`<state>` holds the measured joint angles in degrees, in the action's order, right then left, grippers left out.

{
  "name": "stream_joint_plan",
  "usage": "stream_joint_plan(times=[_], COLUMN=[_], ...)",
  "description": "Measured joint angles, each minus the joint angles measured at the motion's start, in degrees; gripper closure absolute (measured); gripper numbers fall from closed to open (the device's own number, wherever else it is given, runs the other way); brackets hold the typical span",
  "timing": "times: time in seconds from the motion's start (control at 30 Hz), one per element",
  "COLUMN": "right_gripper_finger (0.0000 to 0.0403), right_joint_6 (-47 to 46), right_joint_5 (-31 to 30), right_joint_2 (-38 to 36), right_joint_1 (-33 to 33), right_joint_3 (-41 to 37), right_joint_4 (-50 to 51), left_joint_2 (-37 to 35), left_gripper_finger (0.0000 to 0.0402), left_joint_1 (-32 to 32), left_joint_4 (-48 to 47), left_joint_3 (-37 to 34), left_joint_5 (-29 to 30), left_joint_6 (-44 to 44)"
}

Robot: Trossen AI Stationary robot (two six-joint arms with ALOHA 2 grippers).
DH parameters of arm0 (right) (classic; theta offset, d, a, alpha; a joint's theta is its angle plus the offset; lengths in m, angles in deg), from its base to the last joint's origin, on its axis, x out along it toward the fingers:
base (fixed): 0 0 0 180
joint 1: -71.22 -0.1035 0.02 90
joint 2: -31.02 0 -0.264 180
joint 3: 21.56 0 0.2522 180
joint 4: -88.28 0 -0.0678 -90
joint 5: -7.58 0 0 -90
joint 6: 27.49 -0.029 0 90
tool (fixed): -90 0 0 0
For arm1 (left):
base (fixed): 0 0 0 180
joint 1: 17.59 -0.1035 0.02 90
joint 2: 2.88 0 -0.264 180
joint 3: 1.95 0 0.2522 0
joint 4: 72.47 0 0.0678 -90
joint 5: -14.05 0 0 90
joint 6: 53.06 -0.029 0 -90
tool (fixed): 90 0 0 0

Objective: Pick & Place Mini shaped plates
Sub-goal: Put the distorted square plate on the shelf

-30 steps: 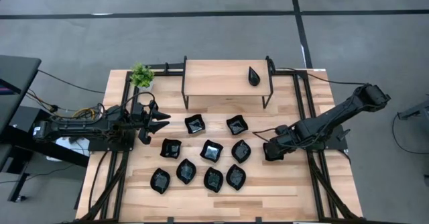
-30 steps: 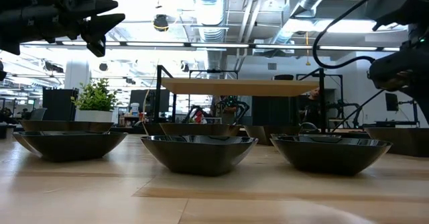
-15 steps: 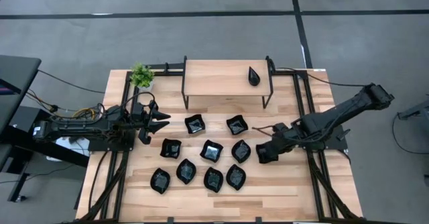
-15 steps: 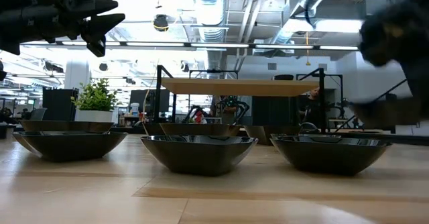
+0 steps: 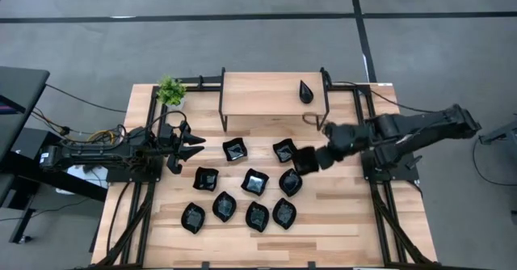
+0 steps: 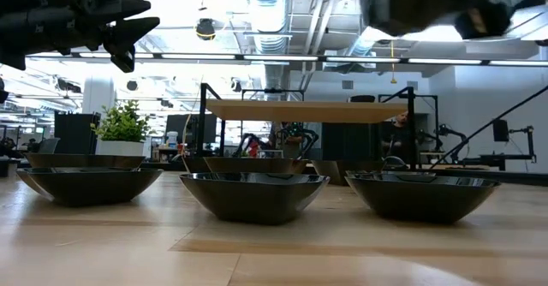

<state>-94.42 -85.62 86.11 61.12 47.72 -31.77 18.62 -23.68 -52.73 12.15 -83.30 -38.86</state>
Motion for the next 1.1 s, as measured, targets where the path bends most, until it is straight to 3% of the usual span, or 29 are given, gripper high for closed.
stream_joint_plan(times=[0.2, 0.47, 0.77, 1.1], right_gripper_finger=[0.0402, 0.0403, 0.0403, 0.0403], right_joint_6=[12.60, 29.50, 45.43, 56.64], right_joint_5=[0.61, 9.08, 14.92, 17.50], right_joint_2=[3.49, 14.72, 29.89, 40.70], right_joint_1=[8.92, 20.42, 30.57, 42.83], right_joint_3=[9.76, 24.42, 41.10, 54.29], right_joint_4=[-0.13, 0.53, 12.65, 26.30], left_joint_2=[0.00, -0.02, -0.02, -0.02], left_gripper_finger=[0.0270, 0.0270, 0.0270, 0.0270], left_joint_1=[-0.01, 0.00, -0.01, 0.00], left_joint_4=[0.02, 0.02, 0.03, 0.04], left_joint_3=[0.00, 0.00, 0.01, 0.02], left_joint_5=[0.00, 0.00, 0.00, 0.00], left_joint_6=[0.02, 0.20, 0.22, 0.22])
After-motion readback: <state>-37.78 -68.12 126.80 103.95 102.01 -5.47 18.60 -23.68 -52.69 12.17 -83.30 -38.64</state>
